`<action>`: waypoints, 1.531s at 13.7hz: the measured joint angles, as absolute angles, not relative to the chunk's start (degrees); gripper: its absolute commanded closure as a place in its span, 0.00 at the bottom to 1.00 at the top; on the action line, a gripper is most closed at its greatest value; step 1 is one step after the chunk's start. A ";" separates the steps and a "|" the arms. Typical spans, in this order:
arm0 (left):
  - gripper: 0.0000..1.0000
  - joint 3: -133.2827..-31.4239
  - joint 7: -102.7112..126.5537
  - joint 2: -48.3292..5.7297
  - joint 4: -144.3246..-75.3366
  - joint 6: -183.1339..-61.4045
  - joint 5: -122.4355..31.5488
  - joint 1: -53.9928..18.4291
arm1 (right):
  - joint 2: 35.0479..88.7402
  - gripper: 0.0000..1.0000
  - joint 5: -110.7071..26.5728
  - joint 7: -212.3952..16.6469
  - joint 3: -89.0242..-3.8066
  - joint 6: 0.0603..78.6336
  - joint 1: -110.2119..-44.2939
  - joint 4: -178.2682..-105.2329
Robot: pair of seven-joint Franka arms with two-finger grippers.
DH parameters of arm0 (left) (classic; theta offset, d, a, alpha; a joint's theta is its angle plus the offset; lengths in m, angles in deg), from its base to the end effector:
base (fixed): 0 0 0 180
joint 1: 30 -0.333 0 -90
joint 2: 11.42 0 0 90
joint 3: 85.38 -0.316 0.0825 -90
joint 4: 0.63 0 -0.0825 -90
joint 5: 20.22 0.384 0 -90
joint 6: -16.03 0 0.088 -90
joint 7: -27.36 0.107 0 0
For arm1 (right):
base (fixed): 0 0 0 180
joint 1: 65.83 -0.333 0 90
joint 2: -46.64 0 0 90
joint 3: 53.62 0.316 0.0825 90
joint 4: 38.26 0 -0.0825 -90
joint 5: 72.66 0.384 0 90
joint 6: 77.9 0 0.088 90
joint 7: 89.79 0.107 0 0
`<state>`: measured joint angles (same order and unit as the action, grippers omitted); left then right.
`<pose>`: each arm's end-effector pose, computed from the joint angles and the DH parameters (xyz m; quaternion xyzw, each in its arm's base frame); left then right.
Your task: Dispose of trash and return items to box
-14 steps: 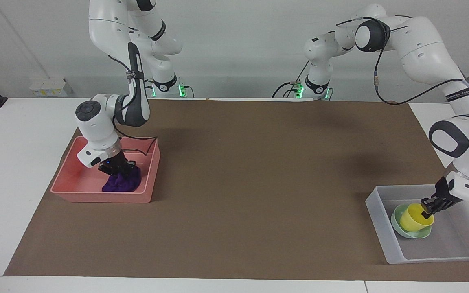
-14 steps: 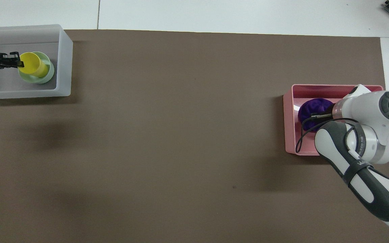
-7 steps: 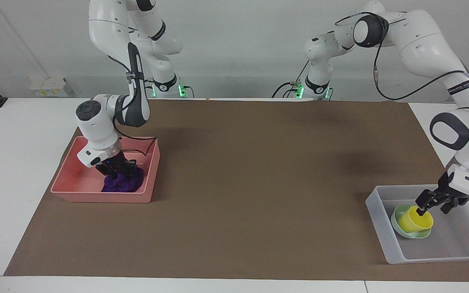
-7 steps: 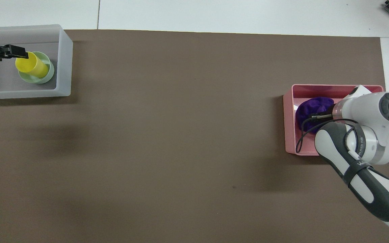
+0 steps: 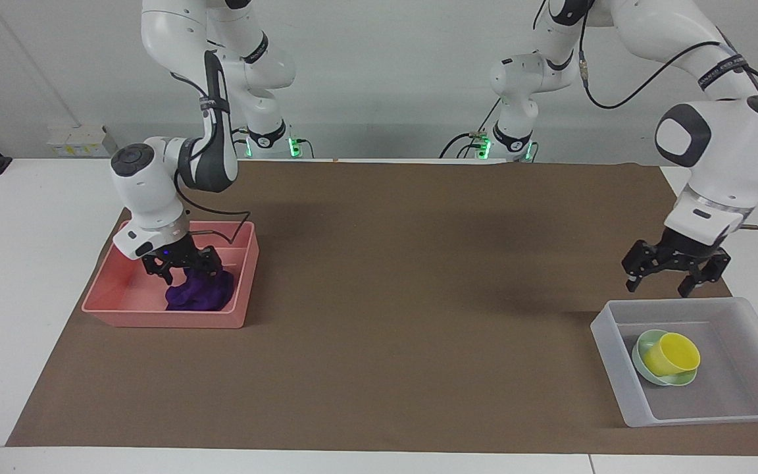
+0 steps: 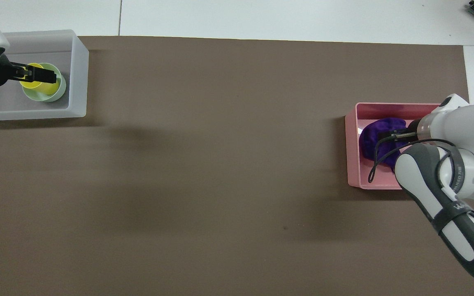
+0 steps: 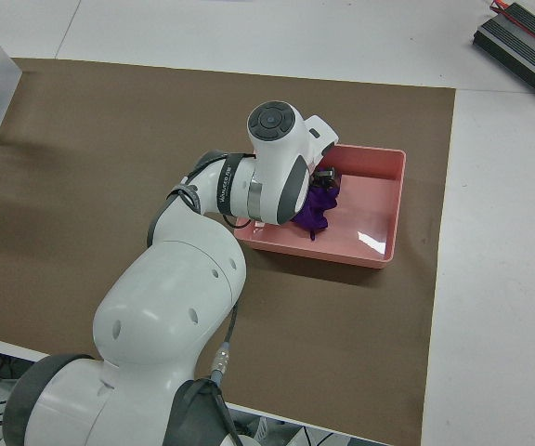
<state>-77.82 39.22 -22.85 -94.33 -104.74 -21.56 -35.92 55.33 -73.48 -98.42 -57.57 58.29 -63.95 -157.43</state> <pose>0.6489 -0.0129 0.5276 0.9843 -0.1088 0.1384 0.0112 0.5827 -0.0588 0.3695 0.9968 0.0299 0.0709 0.0196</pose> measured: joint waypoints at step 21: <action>0.00 -78.13 36.81 -12.35 -88.56 -76.34 -20.91 -33.24 | 46.34 0.00 -73.47 -86.41 -57.01 18.83 -68.14 -131.65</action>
